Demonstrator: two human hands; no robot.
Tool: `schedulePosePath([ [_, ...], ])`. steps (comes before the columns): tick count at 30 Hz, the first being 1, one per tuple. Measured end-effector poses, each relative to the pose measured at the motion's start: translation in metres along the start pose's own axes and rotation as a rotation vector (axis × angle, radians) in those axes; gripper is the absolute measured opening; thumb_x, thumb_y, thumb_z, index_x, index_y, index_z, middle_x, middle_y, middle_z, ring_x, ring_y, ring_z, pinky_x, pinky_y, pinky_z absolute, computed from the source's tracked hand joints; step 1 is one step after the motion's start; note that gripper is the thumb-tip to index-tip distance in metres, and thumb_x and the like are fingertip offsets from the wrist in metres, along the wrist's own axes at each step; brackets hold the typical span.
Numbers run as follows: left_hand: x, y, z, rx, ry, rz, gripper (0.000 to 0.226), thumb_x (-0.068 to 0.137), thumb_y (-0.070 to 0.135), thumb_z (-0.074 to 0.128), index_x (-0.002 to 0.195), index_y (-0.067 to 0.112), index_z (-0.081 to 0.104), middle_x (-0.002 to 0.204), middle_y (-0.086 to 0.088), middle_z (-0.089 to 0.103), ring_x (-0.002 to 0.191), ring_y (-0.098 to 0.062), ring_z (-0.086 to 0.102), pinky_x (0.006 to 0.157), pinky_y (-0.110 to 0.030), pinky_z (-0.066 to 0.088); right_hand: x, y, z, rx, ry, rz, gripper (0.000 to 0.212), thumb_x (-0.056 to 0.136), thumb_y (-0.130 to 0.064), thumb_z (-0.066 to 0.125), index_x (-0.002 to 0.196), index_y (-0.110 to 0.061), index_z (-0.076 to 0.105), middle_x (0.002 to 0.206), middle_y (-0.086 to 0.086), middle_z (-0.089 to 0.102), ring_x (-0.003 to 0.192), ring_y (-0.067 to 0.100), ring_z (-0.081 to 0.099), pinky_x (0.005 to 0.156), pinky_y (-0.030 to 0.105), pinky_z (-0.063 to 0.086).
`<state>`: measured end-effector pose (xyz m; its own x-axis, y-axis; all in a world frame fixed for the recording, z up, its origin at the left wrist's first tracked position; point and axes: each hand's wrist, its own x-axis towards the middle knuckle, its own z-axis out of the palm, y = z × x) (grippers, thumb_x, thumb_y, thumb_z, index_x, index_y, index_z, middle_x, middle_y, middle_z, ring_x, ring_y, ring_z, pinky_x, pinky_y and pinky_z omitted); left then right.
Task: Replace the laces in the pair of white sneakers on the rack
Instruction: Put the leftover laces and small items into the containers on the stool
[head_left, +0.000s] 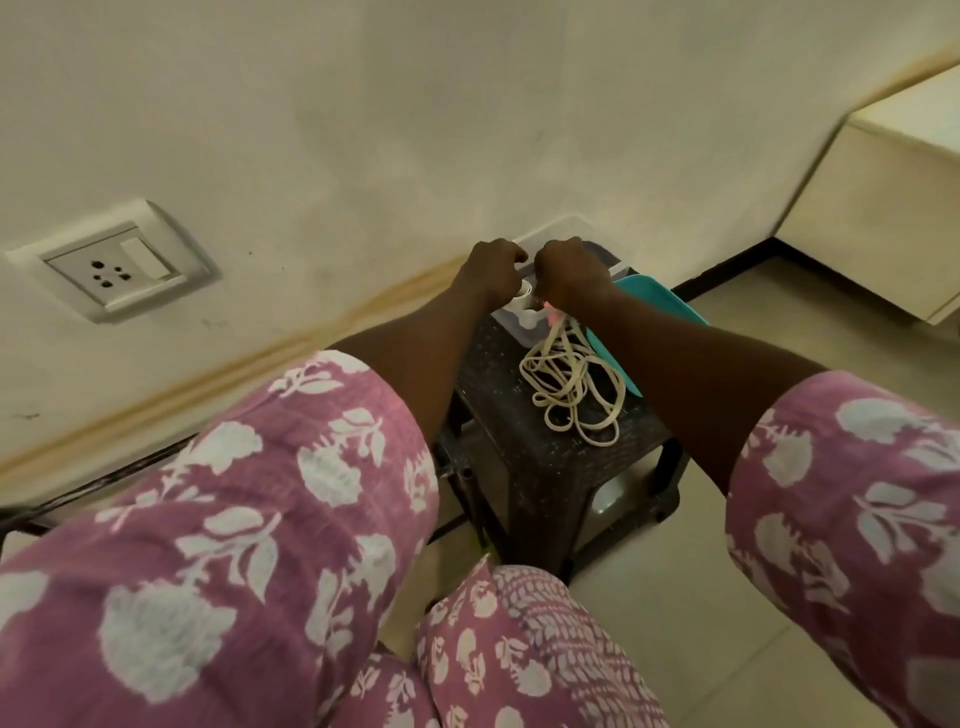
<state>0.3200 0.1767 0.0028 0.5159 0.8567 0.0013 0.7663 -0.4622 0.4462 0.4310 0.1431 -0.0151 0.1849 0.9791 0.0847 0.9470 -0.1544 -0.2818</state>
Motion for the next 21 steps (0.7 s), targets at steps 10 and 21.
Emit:
schedulePosePath([
  [10,-0.073,0.017,0.016,-0.209,0.282,0.004,0.026,0.087,0.006,0.051,0.105,0.003,0.070,0.102,-0.018,0.070,0.094,-0.030,0.064,0.077,-0.030,0.045,-0.070,0.003,-0.013,0.014,0.213,-0.162,0.022,0.094,-0.011,0.047,0.098,-0.002,0.067,0.097,0.018,0.063,0.089,0.031,0.062,0.079,0.040,0.051],
  [21,-0.100,0.014,0.071,-0.115,0.124,-0.359,0.024,0.096,0.019,0.050,0.108,0.001,0.063,0.111,-0.018,0.062,0.102,-0.030,0.059,0.085,-0.039,0.052,-0.093,0.001,0.023,-0.423,0.135,-0.133,0.021,0.095,-0.014,0.049,0.110,-0.007,0.062,0.107,0.013,0.065,0.105,0.026,0.059,0.085,0.035,0.045],
])
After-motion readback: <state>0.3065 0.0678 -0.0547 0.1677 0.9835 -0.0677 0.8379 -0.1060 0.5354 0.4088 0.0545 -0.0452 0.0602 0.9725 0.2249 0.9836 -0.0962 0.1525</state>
